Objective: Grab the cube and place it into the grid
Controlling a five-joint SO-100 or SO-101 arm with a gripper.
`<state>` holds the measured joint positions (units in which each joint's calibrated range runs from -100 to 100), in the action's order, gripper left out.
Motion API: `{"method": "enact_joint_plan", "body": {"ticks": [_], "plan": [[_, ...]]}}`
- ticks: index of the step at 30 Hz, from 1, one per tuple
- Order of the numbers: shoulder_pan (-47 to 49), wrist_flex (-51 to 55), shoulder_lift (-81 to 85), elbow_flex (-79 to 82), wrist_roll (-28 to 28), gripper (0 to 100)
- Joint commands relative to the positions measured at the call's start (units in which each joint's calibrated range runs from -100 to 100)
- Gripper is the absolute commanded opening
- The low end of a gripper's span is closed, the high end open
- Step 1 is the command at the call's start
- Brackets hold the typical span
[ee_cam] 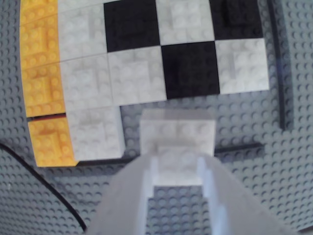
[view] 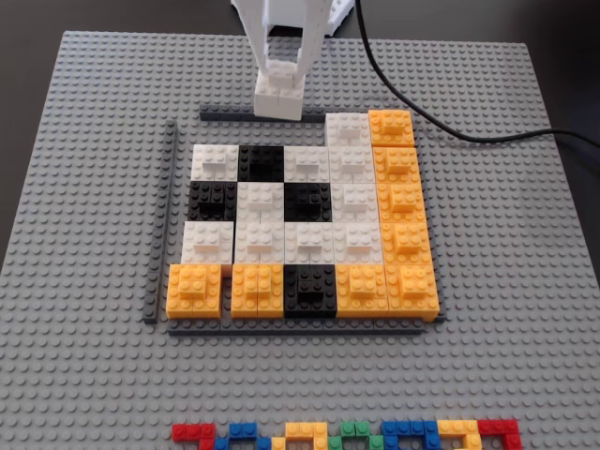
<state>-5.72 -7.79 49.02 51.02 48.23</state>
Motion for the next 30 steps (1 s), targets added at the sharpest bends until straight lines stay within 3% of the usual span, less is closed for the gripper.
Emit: {"method": "enact_joint_plan", "body": {"ticks": [1,30], "plan": [[-0.06,-1.35,1.79,0.96,-0.10,7],[3.92,-6.33,0.59,11.74,-2.15,7]]}}
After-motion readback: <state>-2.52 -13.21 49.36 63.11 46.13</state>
